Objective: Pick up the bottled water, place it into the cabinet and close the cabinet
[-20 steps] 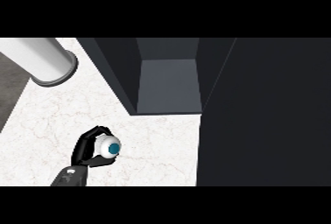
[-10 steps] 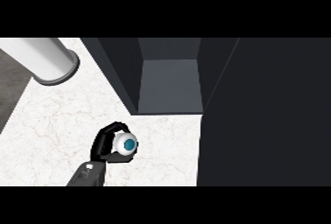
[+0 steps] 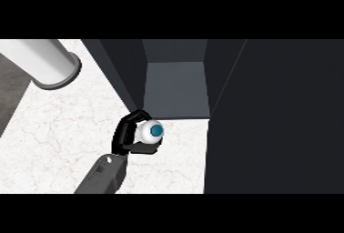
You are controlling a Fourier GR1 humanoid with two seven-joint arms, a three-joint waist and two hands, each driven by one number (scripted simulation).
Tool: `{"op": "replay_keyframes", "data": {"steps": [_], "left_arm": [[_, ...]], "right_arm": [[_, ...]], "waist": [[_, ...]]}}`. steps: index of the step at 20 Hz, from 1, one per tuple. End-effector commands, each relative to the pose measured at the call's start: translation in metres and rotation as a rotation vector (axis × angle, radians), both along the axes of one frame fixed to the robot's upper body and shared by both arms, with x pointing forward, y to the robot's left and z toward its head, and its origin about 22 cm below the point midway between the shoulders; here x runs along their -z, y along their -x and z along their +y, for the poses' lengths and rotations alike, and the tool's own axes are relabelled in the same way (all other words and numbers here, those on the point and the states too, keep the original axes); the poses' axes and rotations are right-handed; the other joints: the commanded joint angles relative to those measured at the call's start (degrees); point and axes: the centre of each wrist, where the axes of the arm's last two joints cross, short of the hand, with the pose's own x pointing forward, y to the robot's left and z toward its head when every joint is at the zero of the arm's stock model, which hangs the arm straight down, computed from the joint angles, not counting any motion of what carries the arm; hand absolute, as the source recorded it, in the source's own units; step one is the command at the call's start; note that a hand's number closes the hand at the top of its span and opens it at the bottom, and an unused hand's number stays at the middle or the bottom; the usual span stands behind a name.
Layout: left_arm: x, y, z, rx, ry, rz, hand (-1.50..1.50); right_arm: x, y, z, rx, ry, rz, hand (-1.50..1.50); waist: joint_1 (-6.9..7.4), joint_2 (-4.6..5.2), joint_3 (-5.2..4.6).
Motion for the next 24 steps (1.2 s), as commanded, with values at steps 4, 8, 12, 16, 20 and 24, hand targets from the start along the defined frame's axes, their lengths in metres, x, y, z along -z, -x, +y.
{"op": "replay_keyframes", "data": {"steps": [4, 8, 12, 16, 20, 24], "left_arm": [[-0.058, -0.026, -0.060, 0.010, -0.002, 0.036, 1.50], [-0.076, -0.038, -0.076, -0.046, -0.020, 0.042, 1.50], [-0.094, -0.069, -0.075, -0.097, -0.073, 0.062, 1.50], [-0.121, -0.090, -0.090, -0.125, -0.057, 0.083, 1.50], [-0.100, -0.092, -0.075, -0.184, -0.034, 0.151, 1.50], [-0.117, -0.111, -0.078, -0.315, -0.133, 0.126, 1.50]], "right_arm": [[-0.016, -0.010, -0.005, 0.013, -0.015, -0.044, -1.50], [-0.025, -0.001, -0.006, 0.008, -0.018, -0.046, -1.50], [-0.033, 0.006, -0.013, 0.003, -0.016, -0.050, -1.50], [-0.019, -0.001, -0.015, -0.006, -0.019, -0.058, -1.50], [-0.032, 0.007, -0.017, -0.008, -0.025, -0.065, -1.50], [-0.025, 0.002, -0.018, -0.009, -0.020, -0.069, -1.50]], "waist": [[-0.07, 0.48, -0.03], [-0.88, 0.39, -0.04], [-1.40, 0.46, -0.02], [-2.02, 0.91, -0.04], [-2.77, 1.03, -0.08], [-2.23, 1.52, -0.05]]}}
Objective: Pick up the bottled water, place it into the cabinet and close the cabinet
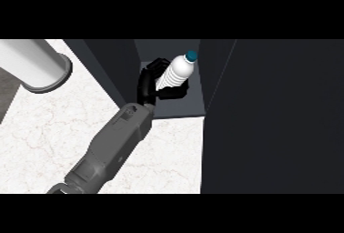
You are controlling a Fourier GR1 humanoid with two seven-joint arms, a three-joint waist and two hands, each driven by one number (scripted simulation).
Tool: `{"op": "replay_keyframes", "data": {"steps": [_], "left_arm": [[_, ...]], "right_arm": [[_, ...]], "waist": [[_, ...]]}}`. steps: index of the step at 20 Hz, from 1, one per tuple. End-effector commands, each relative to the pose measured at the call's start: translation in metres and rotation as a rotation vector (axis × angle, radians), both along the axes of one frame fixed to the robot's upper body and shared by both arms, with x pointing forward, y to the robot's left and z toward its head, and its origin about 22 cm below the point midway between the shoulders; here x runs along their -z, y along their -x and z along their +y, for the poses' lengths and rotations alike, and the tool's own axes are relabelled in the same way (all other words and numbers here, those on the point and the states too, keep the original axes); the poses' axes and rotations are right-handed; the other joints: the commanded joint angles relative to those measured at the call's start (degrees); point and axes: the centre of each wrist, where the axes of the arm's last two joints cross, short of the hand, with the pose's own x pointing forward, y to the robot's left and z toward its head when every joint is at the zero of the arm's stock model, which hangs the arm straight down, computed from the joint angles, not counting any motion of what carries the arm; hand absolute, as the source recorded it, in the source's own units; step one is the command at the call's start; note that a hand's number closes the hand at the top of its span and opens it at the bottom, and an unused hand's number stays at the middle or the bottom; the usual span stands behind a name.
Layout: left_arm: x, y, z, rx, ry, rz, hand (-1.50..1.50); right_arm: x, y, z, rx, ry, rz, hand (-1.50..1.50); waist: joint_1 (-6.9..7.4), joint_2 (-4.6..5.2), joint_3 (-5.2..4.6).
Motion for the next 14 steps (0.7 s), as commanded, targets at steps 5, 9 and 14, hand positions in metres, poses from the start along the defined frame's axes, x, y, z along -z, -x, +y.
{"op": "replay_keyframes", "data": {"steps": [5, 9, 14], "left_arm": [[-0.015, -0.030, 0.022, -0.203, -0.320, -0.056, 1.50], [-0.004, -0.025, 0.008, -0.272, -0.400, -0.039, -1.50], [-0.017, -0.038, 0.028, -0.333, -0.422, -0.083, -1.50]], "right_arm": [[-0.023, -0.001, 0.002, -0.023, -0.065, -0.036, -1.50], [-0.020, -0.002, -0.001, -0.020, -0.070, -0.038, -1.50], [-0.008, -0.002, -0.005, -0.063, -0.048, -0.038, -1.50]], "waist": [[-0.79, 0.52, 0.03], [-1.48, 0.79, 0.01], [-1.88, 1.26, -0.03]]}}
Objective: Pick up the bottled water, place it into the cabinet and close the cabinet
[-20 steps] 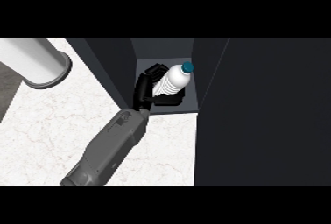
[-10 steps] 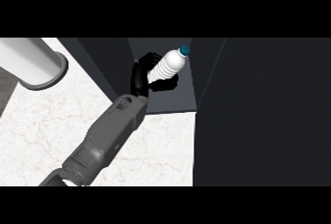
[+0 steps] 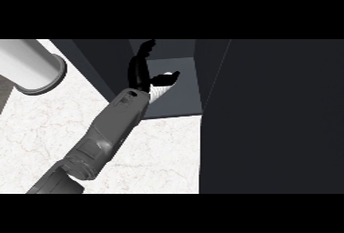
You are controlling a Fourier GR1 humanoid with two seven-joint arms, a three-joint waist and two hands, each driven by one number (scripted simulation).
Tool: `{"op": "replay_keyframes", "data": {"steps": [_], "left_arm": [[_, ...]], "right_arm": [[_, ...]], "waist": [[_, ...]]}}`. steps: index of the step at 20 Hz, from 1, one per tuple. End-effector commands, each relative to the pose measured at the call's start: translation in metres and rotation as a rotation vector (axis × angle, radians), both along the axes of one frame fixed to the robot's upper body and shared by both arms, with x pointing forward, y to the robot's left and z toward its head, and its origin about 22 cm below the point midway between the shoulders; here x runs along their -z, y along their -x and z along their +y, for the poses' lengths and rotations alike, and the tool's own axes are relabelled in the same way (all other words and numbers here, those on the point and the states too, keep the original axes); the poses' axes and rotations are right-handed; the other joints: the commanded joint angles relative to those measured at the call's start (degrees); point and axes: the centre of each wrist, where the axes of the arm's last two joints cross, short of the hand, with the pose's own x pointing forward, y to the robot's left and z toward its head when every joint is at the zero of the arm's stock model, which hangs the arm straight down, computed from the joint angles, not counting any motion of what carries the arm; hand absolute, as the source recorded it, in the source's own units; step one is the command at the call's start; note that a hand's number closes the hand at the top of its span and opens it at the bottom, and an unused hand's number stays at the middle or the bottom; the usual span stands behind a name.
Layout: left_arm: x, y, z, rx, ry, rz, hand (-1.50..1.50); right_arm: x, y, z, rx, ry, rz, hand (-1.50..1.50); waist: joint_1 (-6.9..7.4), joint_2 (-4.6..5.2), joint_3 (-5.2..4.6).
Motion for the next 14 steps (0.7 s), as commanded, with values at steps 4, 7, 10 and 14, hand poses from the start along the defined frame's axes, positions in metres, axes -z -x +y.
{"op": "replay_keyframes", "data": {"steps": [4, 7, 10, 14], "left_arm": [[-0.015, -0.007, -0.003, 0.093, 0.047, -0.101, -1.50], [-0.038, -0.009, -0.020, 0.121, 0.246, -0.240, 1.50], [-0.047, -0.011, -0.021, 0.251, 0.374, -0.288, 1.50], [-0.040, -0.009, -0.018, 0.335, 0.443, -0.278, 1.50]], "right_arm": [[-0.017, -0.006, -0.003, 0.008, -0.051, -0.030, -1.50], [-0.016, -0.001, 0.001, 0.000, -0.056, -0.013, -1.50], [-0.012, -0.005, 0.002, -0.011, -0.065, -0.026, -1.50], [-0.021, -0.004, 0.004, -0.045, -0.055, -0.018, -1.50]], "waist": [[1.13, 0.03, -0.07], [1.06, -0.28, -0.19], [1.40, -0.03, -0.13], [0.88, -0.47, -0.08]]}}
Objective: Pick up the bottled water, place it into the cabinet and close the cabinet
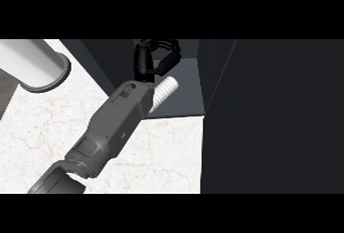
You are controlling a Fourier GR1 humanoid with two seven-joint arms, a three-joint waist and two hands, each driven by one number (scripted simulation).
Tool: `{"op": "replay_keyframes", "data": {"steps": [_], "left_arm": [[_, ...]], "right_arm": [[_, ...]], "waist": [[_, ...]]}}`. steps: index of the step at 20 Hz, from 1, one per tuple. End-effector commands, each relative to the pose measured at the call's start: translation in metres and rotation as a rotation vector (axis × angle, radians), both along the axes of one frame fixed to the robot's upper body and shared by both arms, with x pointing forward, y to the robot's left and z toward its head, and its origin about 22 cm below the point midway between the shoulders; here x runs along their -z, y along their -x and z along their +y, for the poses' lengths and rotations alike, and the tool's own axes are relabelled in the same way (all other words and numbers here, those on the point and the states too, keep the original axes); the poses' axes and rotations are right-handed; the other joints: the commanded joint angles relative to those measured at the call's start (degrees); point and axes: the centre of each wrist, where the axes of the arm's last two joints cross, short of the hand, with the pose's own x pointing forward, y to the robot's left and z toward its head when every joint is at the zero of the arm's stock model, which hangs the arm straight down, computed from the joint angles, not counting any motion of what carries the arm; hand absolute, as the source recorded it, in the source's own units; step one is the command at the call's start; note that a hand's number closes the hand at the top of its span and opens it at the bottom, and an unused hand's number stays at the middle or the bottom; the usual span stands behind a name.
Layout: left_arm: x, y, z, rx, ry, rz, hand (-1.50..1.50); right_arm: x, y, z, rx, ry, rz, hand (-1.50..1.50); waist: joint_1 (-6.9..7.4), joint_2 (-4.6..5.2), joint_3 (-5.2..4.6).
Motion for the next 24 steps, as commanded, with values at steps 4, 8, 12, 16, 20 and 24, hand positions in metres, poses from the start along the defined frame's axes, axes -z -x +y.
{"op": "replay_keyframes", "data": {"steps": [4, 8, 12, 16, 20, 24], "left_arm": [[-0.005, 0.003, -0.009, 0.087, 0.085, -0.031, 1.50], [0.004, 0.022, -0.018, 0.185, 0.144, -0.003, 1.50], [0.015, 0.038, -0.021, 0.385, 0.254, 0.054, 1.50], [0.026, 0.075, -0.035, 0.486, 0.322, 0.081, -1.50], [0.052, 0.122, -0.036, 0.582, 0.403, 0.116, -1.50], [0.070, 0.154, 0.001, 0.521, 0.393, 0.164, -1.50]], "right_arm": [[-0.030, 0.000, 0.001, -0.028, -0.030, -0.015, -1.50], [-0.025, -0.001, 0.006, 0.001, -0.030, -0.017, -1.50], [-0.032, -0.002, 0.007, -0.011, -0.020, -0.024, -1.50], [-0.035, -0.001, 0.016, 0.028, -0.027, 0.005, -1.50], [-0.027, 0.000, 0.021, 0.060, -0.046, 0.001, -1.50], [-0.034, 0.003, 0.019, 0.070, -0.010, 0.000, -1.50]], "waist": [[-0.05, -0.79, 0.09], [0.81, -1.47, 0.10], [1.51, -1.54, 0.04], [3.21, -1.80, 0.01], [4.29, -2.01, 0.03], [5.30, -2.11, 0.06]]}}
